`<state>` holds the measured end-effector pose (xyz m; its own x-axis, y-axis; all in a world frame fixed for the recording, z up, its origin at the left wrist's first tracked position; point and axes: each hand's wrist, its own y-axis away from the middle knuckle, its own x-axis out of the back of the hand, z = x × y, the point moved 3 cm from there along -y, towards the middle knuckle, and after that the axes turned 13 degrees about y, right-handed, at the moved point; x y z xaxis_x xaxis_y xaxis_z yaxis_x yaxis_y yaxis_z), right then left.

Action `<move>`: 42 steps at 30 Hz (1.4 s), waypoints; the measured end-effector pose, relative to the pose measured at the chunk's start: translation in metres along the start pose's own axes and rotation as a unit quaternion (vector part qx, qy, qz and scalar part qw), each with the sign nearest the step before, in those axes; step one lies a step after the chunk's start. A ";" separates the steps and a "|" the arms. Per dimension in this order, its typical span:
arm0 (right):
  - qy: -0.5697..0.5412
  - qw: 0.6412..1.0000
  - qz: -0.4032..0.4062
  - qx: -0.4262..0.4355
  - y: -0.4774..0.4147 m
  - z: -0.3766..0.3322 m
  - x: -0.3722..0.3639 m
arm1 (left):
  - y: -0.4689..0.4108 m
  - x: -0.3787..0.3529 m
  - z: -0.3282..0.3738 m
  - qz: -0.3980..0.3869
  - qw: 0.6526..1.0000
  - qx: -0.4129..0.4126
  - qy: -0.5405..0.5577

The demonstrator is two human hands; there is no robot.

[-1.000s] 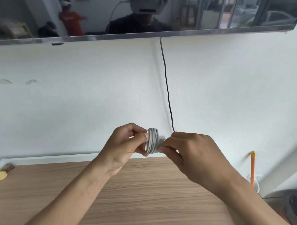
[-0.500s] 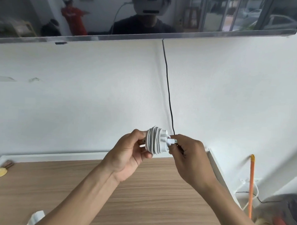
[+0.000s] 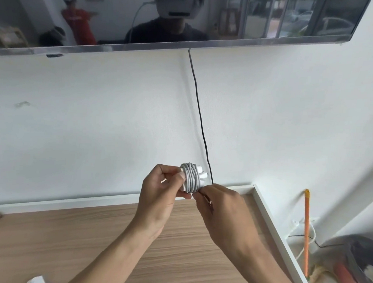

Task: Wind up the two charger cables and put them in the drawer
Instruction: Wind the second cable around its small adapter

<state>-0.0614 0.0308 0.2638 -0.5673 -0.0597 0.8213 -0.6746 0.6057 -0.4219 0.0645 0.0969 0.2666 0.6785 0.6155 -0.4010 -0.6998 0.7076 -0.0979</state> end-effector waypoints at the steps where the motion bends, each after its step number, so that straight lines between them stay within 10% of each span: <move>1: -0.001 1.000 -0.002 -0.002 0.000 0.002 0.001 | 0.001 0.001 -0.002 -0.008 1.000 -0.002 -0.001; 21: -0.052 0.989 -0.117 0.070 -0.014 0.010 -0.006 | 0.002 0.035 -0.023 -0.129 0.983 0.121 0.050; 32: -0.286 0.957 -0.050 -0.013 -0.005 0.004 -0.022 | 0.004 0.032 -0.023 -0.067 0.990 0.097 0.079; 42: -0.260 0.964 0.063 -0.001 -0.007 -0.003 -0.026 | 0.011 0.030 -0.017 -0.063 0.995 0.062 0.049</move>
<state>-0.0402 0.0303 0.2463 -0.8051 -0.3745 0.4599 -0.5840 0.6361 -0.5043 0.0734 0.1168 0.2382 0.7299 0.4859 -0.4809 -0.5732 0.8183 -0.0432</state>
